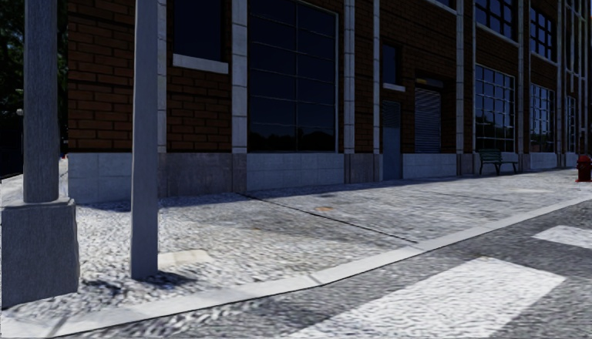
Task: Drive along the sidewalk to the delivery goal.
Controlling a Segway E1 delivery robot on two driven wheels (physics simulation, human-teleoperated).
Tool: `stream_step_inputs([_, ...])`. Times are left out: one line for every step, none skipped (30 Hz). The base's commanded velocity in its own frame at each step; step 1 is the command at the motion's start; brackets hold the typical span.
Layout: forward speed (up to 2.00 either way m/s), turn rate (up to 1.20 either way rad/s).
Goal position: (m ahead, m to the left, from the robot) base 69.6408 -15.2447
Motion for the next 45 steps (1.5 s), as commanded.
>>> stream_step_inputs([1.64, -0.61])
stream_step_inputs([1.64, -0.61])
stream_step_inputs([1.64, -0.51])
stream_step_inputs([1.64, -0.39])
stream_step_inputs([1.64, 0.00])
stream_step_inputs([1.64, 0.00])
stream_step_inputs([1.64, 0.00])
stream_step_inputs([1.64, 0.00])
stream_step_inputs([1.64, 0.00])
stream_step_inputs([1.64, 0.00])
stream_step_inputs([1.64, 0.00])
stream_step_inputs([1.64, 0.00])
stream_step_inputs([1.64, 0.00])
stream_step_inputs([1.64, 0.00])
stream_step_inputs([1.64, 0.00])
stream_step_inputs([1.64, 0.00])
stream_step_inputs([1.64, 0.00])
stream_step_inputs([1.64, 0.00])
stream_step_inputs([1.64, 0.00])
stream_step_inputs([1.64, 0.00])
stream_step_inputs([1.64, 0.00])
stream_step_inputs([1.64, 0.00])
stream_step_inputs([1.64, 0.00])
stream_step_inputs([1.64, 0.00])
stream_step_inputs([1.64, 0.00])
stream_step_inputs([1.64, 0.00])
stream_step_inputs([1.64, 0.00])
stream_step_inputs([1.61, 0.00])
stream_step_inputs([1.55, 0.00])
stream_step_inputs([1.40, 0.00])
stream_step_inputs([1.40, 0.00])
stream_step_inputs([1.33, 0.00])
stream_step_inputs([1.32, 0.00])
stream_step_inputs([1.32, 0.00])
stream_step_inputs([1.32, 0.00])
stream_step_inputs([1.31, 0.00])
stream_step_inputs([1.31, 0.00])
stream_step_inputs([1.31, 0.00])
stream_step_inputs([1.31, 0.00])
stream_step_inputs([1.31, 0.00])
stream_step_inputs([1.31, 0.00])
stream_step_inputs([1.31, 0.00])
stream_step_inputs([1.31, 0.00])
stream_step_inputs([1.31, 0.00])
stream_step_inputs([1.31, 0.00])
